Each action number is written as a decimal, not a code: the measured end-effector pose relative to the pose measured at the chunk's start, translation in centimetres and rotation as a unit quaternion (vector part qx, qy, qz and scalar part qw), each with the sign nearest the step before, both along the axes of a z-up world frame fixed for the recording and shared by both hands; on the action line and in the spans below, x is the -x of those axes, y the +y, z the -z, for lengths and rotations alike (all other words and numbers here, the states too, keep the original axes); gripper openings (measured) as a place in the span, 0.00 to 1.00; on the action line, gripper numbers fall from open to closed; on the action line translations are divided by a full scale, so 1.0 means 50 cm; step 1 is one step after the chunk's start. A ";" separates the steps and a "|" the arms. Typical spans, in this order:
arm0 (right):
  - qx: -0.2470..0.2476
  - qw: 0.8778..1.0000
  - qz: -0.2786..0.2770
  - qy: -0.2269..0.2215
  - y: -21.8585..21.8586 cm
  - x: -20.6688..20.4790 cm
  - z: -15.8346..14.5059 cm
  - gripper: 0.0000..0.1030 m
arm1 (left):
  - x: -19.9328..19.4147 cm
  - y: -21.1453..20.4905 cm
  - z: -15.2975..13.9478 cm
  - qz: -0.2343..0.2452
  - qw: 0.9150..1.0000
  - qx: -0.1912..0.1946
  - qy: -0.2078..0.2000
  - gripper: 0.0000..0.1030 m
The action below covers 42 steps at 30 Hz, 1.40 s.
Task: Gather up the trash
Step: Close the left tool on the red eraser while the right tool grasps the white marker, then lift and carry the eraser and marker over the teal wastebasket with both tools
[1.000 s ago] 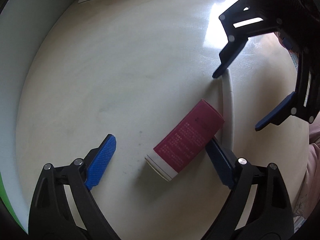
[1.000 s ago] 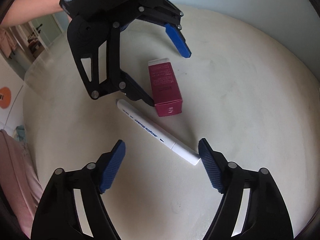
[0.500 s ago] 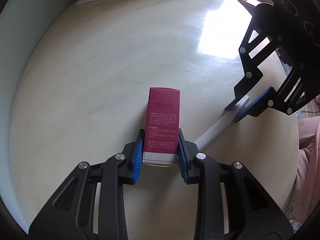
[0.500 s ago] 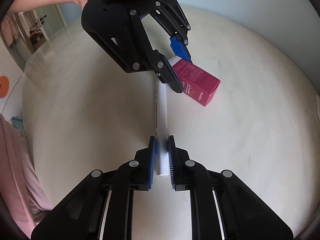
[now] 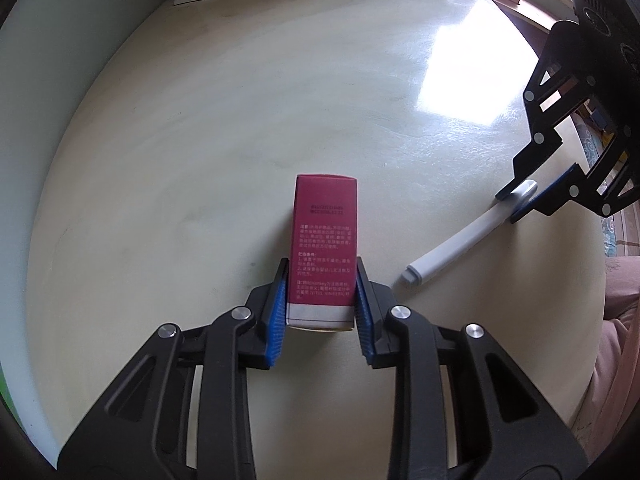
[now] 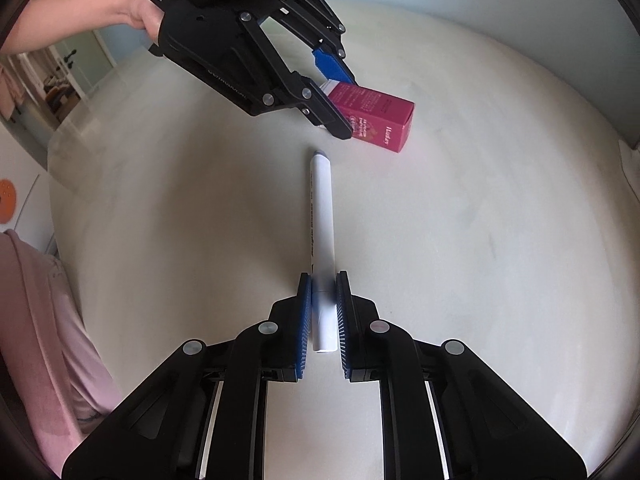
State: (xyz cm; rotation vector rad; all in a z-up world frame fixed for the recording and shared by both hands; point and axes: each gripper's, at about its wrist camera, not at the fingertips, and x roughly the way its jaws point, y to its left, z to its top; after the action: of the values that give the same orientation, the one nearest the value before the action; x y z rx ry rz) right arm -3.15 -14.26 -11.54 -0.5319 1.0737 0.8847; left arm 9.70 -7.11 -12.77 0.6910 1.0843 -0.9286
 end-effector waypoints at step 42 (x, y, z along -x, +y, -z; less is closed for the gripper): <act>-0.125 0.950 0.285 -0.017 -0.265 0.049 0.006 0.13 | -0.016 -0.018 -0.049 -0.164 0.985 0.050 0.018 0.26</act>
State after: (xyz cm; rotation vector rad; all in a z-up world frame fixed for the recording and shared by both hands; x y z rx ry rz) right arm -5.58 -27.51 -11.85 -0.0114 0.9906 0.4838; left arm 10.51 -8.00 -10.32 0.3986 1.1351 -0.7084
